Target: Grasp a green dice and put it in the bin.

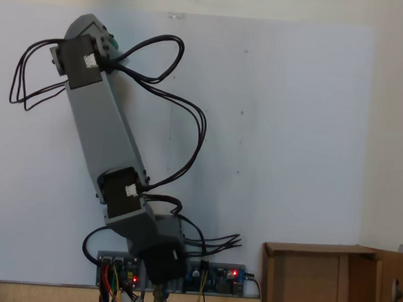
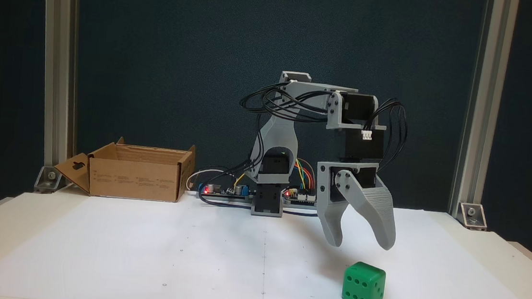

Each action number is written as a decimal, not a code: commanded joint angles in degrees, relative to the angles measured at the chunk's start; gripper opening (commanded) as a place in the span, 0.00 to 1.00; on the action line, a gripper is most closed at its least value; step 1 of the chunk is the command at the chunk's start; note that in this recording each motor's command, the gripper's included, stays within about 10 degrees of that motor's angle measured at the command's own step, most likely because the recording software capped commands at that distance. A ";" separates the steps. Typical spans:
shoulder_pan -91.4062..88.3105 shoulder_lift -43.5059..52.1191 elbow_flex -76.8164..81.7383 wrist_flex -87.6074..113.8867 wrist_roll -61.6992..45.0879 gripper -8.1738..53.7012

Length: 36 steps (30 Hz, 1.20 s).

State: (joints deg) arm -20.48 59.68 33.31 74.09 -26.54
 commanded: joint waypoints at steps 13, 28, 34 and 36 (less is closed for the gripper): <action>0.00 1.05 -3.69 1.41 -4.31 0.84; -0.35 1.14 -4.13 -0.09 -0.35 0.83; -0.26 0.62 -4.13 0.09 2.90 0.83; -0.35 0.35 -4.13 -0.18 3.60 0.83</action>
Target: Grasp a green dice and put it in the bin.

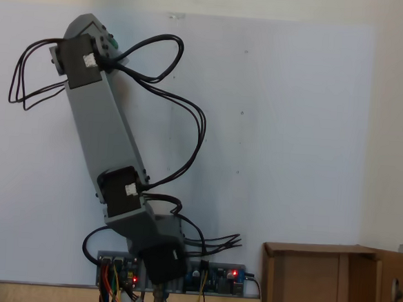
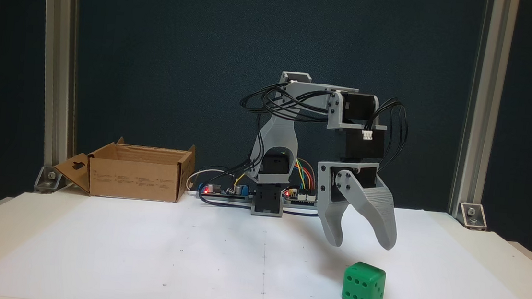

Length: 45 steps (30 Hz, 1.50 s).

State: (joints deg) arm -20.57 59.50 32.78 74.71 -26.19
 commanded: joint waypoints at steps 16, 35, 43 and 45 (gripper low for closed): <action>-1.14 0.18 -3.60 -0.79 5.54 0.83; -1.67 -5.01 -11.07 0.62 11.16 0.83; -1.67 -5.98 -11.07 2.90 11.69 0.83; -1.67 -5.98 -11.07 3.78 11.69 0.83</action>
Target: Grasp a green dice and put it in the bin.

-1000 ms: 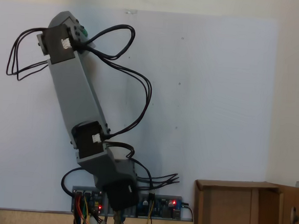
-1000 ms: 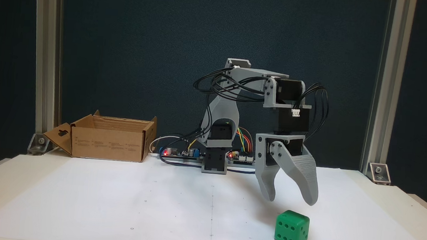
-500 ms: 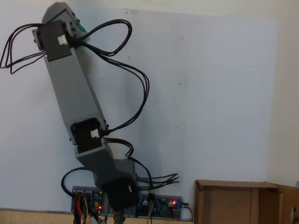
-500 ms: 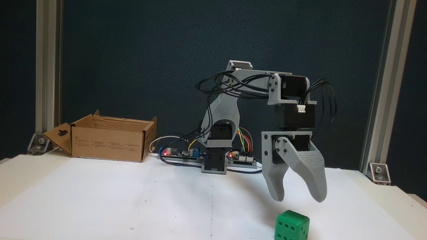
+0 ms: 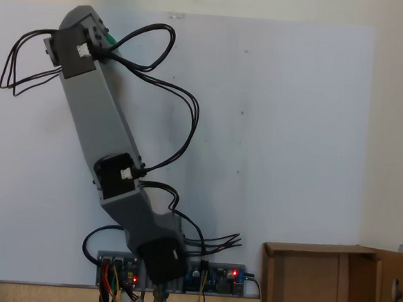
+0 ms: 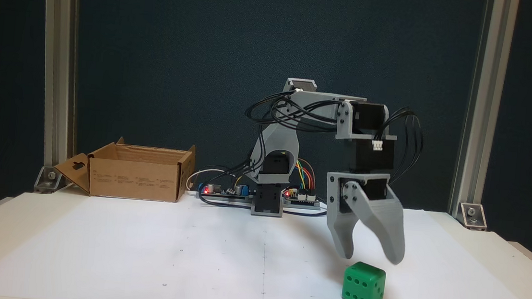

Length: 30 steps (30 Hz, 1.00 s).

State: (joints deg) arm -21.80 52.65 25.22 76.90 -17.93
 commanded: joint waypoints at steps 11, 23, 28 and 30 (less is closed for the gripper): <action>-0.53 0.88 -3.52 1.32 3.69 0.83; -0.44 0.26 -3.43 0.26 4.48 0.83; -0.44 0.09 -3.43 0.00 5.10 0.83; -0.53 -0.35 -3.34 -0.26 5.36 0.83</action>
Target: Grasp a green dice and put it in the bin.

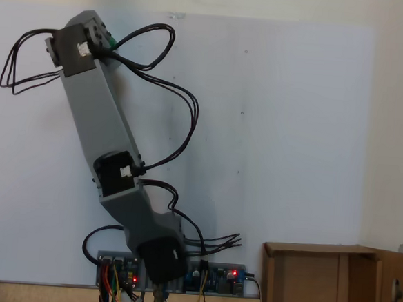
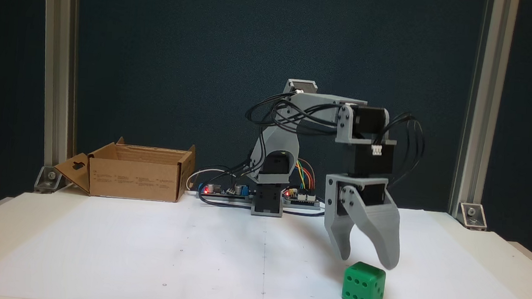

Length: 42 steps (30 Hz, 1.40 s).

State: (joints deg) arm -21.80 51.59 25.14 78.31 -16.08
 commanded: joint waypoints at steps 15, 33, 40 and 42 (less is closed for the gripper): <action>-1.49 -1.32 -2.90 -3.69 4.13 0.82; -0.97 -3.43 -2.81 -7.82 -1.05 0.81; 0.00 -5.10 -2.81 -8.70 -2.20 0.81; 0.35 -5.54 -2.11 -8.70 -2.11 0.79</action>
State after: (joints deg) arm -22.06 45.70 25.22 70.84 -15.38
